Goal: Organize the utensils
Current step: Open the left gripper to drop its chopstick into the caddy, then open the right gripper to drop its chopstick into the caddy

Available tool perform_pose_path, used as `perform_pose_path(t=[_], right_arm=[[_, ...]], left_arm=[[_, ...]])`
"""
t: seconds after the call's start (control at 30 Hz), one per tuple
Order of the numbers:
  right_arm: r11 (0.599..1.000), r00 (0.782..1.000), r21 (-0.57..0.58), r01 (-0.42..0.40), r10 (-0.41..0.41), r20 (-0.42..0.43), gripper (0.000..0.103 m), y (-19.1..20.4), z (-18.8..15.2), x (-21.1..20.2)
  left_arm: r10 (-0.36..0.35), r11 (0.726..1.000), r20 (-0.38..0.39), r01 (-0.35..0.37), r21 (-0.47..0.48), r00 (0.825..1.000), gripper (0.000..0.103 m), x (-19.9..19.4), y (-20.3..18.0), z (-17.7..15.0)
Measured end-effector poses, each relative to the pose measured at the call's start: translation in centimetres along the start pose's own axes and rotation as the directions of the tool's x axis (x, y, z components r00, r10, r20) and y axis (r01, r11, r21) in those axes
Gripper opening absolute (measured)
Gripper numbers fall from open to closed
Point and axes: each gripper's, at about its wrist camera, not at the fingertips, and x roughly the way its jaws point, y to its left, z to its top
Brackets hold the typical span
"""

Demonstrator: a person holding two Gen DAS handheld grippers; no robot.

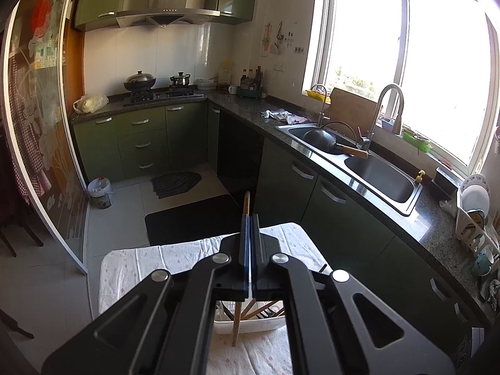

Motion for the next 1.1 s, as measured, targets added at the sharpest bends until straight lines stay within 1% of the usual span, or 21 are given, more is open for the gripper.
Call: perform_pose_path(t=[0.27, 0.33, 0.43, 0.5, 0.57, 0.63, 0.67, 0.73, 0.8, 0.87, 0.93, 0.97, 1.03, 1.1], right_arm=[[1.000, 1.000, -0.002, -0.004, 0.004, -0.003, 0.007, -0.1, 0.0, 0.0], [1.000, 1.000, 0.004, -0.020, 0.020, -0.018, 0.007, -0.1, -0.1, 0.5], [1.000, 0.999, 0.018, -0.024, 0.025, -0.031, 0.007, -0.2, 0.1, 1.7], [0.998, 0.998, 0.028, -0.058, 0.058, -0.026, 0.007, -0.3, 0.9, 2.1], [0.997, 0.997, 0.028, -0.075, 0.074, 0.020, 0.007, -0.2, 2.4, 1.9], [0.998, 0.993, 0.018, -0.060, 0.058, 0.104, 0.007, 0.2, 4.6, 0.9], [0.999, 0.987, 0.015, -0.049, 0.046, 0.154, 0.007, 0.3, 5.7, 0.4], [1.000, 0.967, 0.016, -0.015, 0.011, 0.253, 0.007, 0.5, 8.1, -0.4], [1.000, 0.940, 0.028, 0.005, -0.014, 0.340, 0.007, 0.4, 10.0, -0.7], [0.998, 0.917, 0.034, 0.053, -0.062, 0.394, 0.007, 0.5, 11.5, -0.4], [0.994, 0.902, 0.034, 0.101, -0.106, 0.420, 0.007, 0.6, 12.5, 0.5], [0.991, 0.901, 0.032, 0.127, -0.128, 0.415, 0.007, 0.7, 13.0, 1.2], [0.989, 0.909, 0.032, 0.145, -0.146, 0.390, 0.007, 0.7, 13.3, 2.9], [0.983, 0.919, 0.024, 0.181, -0.177, 0.351, 0.007, 0.6, 13.2, 4.9]], left_arm=[[-0.014, 1.000, -0.012, 0.014, 0.005, 1.000, 0.000, 0.1, 0.0, -0.4], [-0.025, 1.000, -0.032, 0.025, 0.011, 0.999, 0.000, 0.2, -0.1, -0.9], [-0.035, 0.999, -0.073, 0.037, 0.022, 0.997, 0.000, 0.4, -0.2, -2.3], [-0.037, 0.999, -0.101, 0.040, 0.031, 0.994, 0.000, 0.6, -0.1, -3.5], [-0.045, 0.998, -0.122, 0.049, 0.033, 0.991, 0.000, 0.6, 0.2, -4.8], [-0.052, 0.998, -0.123, 0.056, 0.027, 0.991, 0.000, 0.3, 0.6, -6.0], [-0.057, 0.998, -0.122, 0.060, 0.022, 0.991, 0.000, 0.1, 0.9, -6.6], [-0.064, 0.998, -0.114, 0.067, 0.020, 0.991, 0.000, -0.3, 1.3, -7.8], [-0.068, 0.997, -0.110, 0.071, 0.024, 0.992, 0.000, -0.8, 1.6, -9.1], [-0.074, 0.996, -0.122, 0.079, 0.038, 0.990, 0.000, -1.1, 1.6, -10.7], [-0.073, 0.995, -0.138, 0.082, 0.062, 0.988, 0.000, -1.3, 1.4, -12.3], [-0.073, 0.994, -0.156, 0.085, 0.073, 0.985, 0.000, -1.3, 1.3, -13.3], [-0.073, 0.990, -0.213, 0.096, 0.099, 0.974, 0.000, -0.6, 1.0, -15.5], [-0.076, 0.987, -0.290, 0.114, 0.117, 0.954, 0.000, 0.6, 0.7, -17.8]])
